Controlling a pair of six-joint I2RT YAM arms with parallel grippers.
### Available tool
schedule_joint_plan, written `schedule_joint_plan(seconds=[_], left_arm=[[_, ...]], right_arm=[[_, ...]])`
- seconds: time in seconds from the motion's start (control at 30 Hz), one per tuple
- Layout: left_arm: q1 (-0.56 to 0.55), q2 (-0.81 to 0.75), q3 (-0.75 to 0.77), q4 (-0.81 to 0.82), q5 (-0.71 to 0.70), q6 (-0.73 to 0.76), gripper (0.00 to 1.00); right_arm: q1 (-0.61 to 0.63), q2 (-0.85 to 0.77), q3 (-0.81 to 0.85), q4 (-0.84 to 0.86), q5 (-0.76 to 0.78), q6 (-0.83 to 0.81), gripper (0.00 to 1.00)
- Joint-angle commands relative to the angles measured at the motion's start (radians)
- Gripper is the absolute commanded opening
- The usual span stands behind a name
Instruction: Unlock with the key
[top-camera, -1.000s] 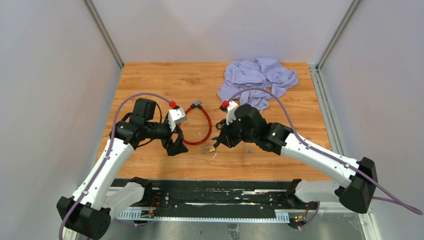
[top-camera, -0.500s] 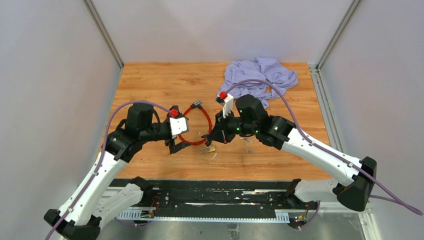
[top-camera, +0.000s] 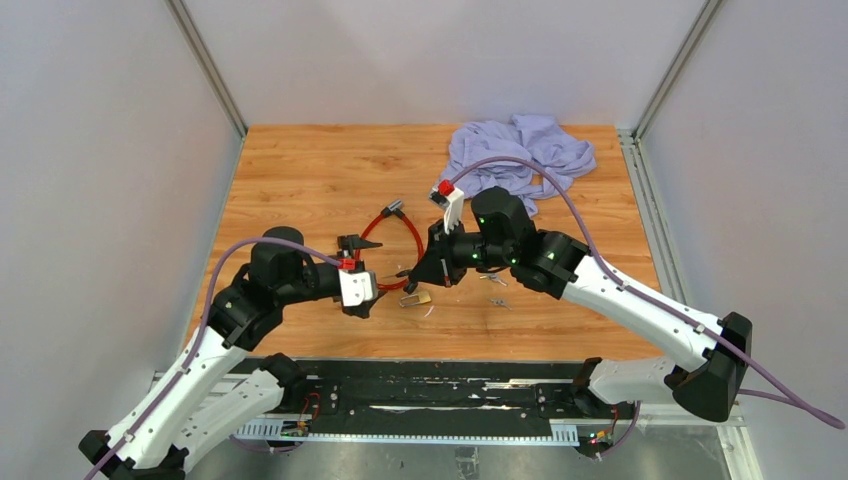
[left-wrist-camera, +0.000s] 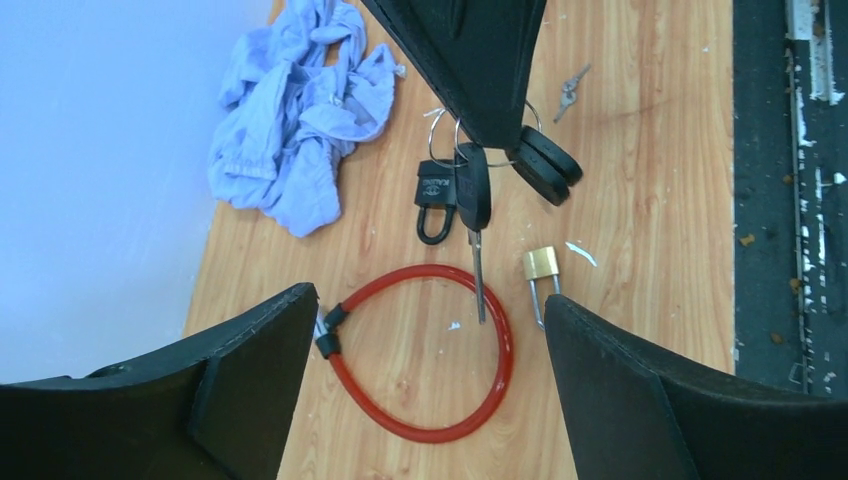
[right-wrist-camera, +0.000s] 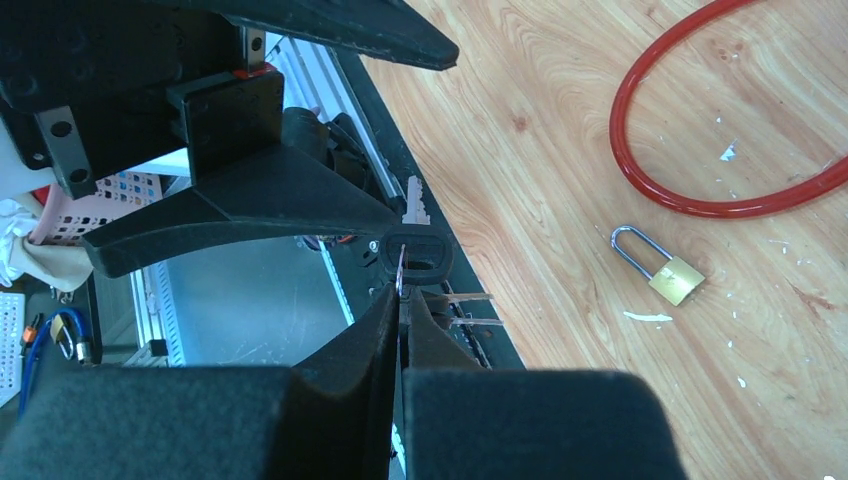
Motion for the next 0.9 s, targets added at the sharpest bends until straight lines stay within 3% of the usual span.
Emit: schedule_joint_plan(seconds=[0.0, 0.23, 0.4, 0.53, 0.73, 0.87], left_arm=[[-0.027, -0.017, -0.024, 0.128, -0.049, -0.007, 0.86], [-0.06, -0.002, -0.031, 0.119, -0.062, -0.004, 0.62], [-0.065, -0.017, -0.047, 0.097, -0.075, 0.053, 0.35], [-0.068, -0.034, -0.063, 0.092, -0.088, 0.075, 0.32], [-0.075, -0.04, -0.076, 0.109, -0.127, 0.08, 0.42], [-0.082, -0.057, -0.096, 0.171, -0.164, 0.081, 0.38]], right_arm=[[0.016, 0.008, 0.043, 0.046, -0.034, 0.031, 0.01], [0.016, 0.015, 0.043, 0.061, -0.031, 0.041, 0.01], [0.016, 0.013, 0.033, 0.077, -0.025, 0.049, 0.01], [0.016, 0.01, 0.023, 0.097, -0.024, 0.065, 0.01], [0.016, 0.009, 0.014, 0.116, -0.034, 0.08, 0.01], [0.016, 0.01, 0.01, 0.117, -0.037, 0.086, 0.0]])
